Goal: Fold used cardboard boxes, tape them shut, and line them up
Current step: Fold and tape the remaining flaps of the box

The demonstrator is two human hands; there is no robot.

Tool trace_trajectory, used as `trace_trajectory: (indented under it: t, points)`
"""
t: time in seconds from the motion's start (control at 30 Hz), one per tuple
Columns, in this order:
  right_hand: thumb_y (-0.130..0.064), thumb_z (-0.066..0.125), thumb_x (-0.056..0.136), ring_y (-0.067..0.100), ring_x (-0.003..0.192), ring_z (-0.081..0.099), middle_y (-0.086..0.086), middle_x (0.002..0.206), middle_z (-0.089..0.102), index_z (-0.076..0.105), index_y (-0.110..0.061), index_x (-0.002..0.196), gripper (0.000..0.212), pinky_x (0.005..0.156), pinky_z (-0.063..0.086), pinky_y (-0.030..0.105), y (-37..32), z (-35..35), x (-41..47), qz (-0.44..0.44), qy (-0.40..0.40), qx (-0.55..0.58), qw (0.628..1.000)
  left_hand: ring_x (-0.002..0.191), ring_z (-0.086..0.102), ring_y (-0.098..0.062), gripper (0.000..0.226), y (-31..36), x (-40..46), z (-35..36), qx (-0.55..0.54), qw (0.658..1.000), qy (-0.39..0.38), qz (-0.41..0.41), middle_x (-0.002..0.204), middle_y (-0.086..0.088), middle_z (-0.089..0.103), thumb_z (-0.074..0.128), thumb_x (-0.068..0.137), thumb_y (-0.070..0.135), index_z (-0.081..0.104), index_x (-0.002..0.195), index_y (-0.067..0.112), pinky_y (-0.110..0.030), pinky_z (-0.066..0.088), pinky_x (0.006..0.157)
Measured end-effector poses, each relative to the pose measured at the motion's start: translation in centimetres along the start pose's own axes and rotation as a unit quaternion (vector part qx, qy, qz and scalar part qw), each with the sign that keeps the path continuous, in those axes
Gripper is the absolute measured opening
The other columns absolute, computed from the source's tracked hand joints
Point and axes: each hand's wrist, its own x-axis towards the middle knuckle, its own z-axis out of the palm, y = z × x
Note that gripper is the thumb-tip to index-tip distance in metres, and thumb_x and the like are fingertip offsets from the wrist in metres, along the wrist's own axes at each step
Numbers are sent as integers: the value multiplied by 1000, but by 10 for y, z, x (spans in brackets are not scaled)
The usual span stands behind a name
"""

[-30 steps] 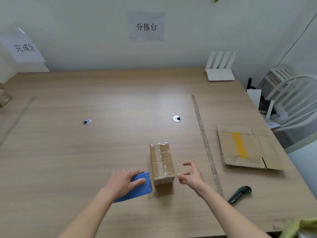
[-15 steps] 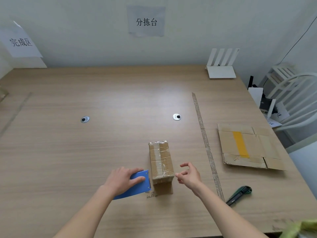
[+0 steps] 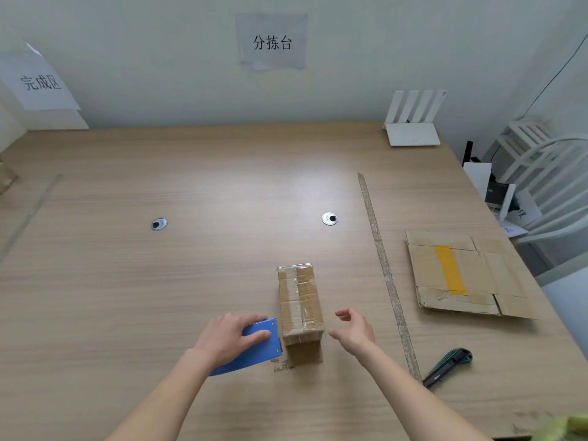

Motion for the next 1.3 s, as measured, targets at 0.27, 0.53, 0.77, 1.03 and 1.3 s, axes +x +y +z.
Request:
trace_trajectory:
  t: [0.27, 0.53, 0.77, 1.03, 1.3]
  points:
    - [-28, 48, 103, 10, 148, 30, -7, 160, 35, 41, -23, 150, 47, 123, 24, 30, -32, 21, -33, -360, 38, -156, 919, 92, 57, -6, 52, -3, 0, -2, -1, 1000, -8, 7, 119, 20, 67, 43, 90, 74, 50, 136, 53, -25, 42, 74]
    - [-65, 0, 89, 10, 148, -31, -8, 159, -36, -20, -20, 158, 84, 116, -25, 27, -31, 54, -19, -340, -69, -352, 869, 92, 56, -8, 55, -5, 0, -11, 20, 999, -41, 23, 120, 19, 67, 50, 85, 76, 46, 137, 58, -25, 39, 75]
    - [-66, -8, 80, 8, 143, -38, -9, 157, -41, -25, -23, 156, 89, 107, -34, 21, -34, 56, -20, -322, -91, -365, 869, 98, 61, -14, 48, -16, 0, -29, 38, 998, -43, 20, 114, 17, 69, 48, 87, 72, 48, 133, 58, -29, 41, 73]
    - [-61, 10, 94, 5, 145, -36, -14, 156, -40, -26, -26, 153, 78, 114, -27, 25, -35, 57, -21, -312, -88, -356, 876, 105, 63, -25, 58, -7, 19, -7, 145, 989, -28, 20, 117, 4, 69, 40, 87, 75, 47, 138, 47, -35, 43, 75]
    - [-65, 4, 92, -3, 134, -48, -11, 156, -41, -29, -26, 152, 79, 112, -31, 24, -32, 61, -20, -315, -79, -363, 873, 97, 66, -30, 48, 14, 37, 6, 205, 978, -23, 24, 104, -4, 70, 42, 91, 68, 58, 118, 31, -33, 35, 64]
